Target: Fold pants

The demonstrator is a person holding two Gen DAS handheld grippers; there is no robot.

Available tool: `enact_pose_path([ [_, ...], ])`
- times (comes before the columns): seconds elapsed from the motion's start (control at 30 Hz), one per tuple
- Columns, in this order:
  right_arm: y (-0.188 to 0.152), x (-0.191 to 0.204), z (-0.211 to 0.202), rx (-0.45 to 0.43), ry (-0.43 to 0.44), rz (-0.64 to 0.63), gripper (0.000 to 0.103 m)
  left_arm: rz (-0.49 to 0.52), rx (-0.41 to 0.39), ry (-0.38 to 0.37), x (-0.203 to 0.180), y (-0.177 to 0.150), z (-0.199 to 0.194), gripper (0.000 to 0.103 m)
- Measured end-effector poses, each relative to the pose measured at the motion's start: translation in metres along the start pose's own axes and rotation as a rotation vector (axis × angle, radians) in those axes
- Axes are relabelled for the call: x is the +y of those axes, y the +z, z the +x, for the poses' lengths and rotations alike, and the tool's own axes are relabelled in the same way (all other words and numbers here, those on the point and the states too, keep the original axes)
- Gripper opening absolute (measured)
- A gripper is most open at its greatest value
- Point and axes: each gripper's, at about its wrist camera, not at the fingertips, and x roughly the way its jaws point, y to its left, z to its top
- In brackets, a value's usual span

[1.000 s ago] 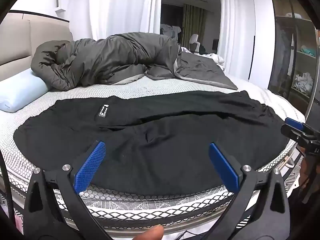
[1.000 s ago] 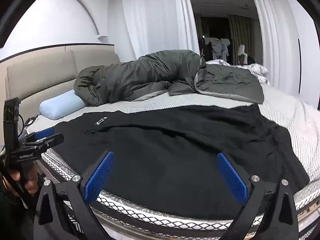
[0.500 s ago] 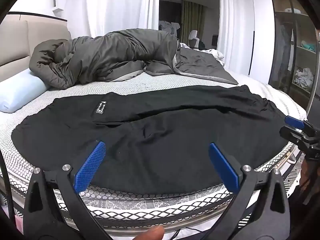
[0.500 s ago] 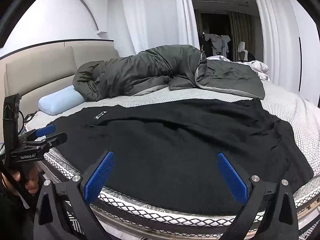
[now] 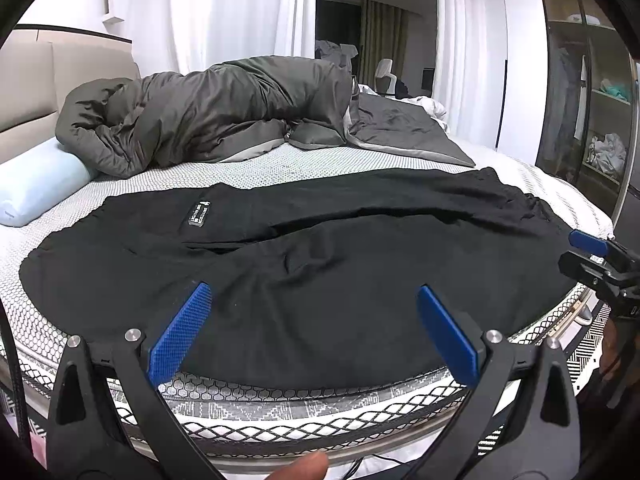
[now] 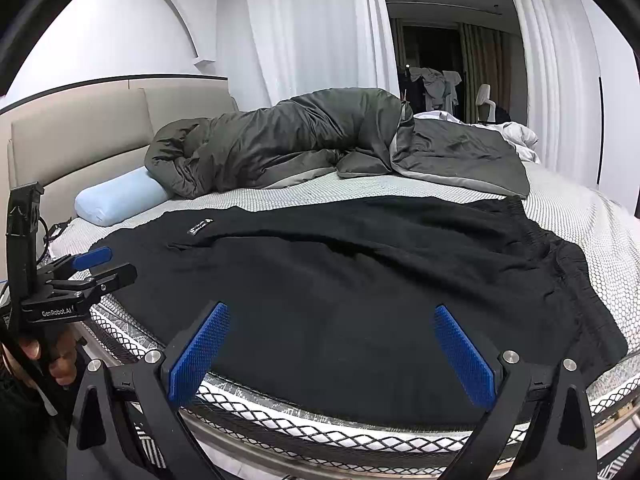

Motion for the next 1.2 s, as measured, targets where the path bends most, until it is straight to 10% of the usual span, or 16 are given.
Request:
enact_pose_path([
  [1.2,-0.0029,-0.0057,0.0040,0.011,-0.009,0.006,0.103,0.001,0.001,0.010,0.0017,-0.0016,0.0013,0.102],
])
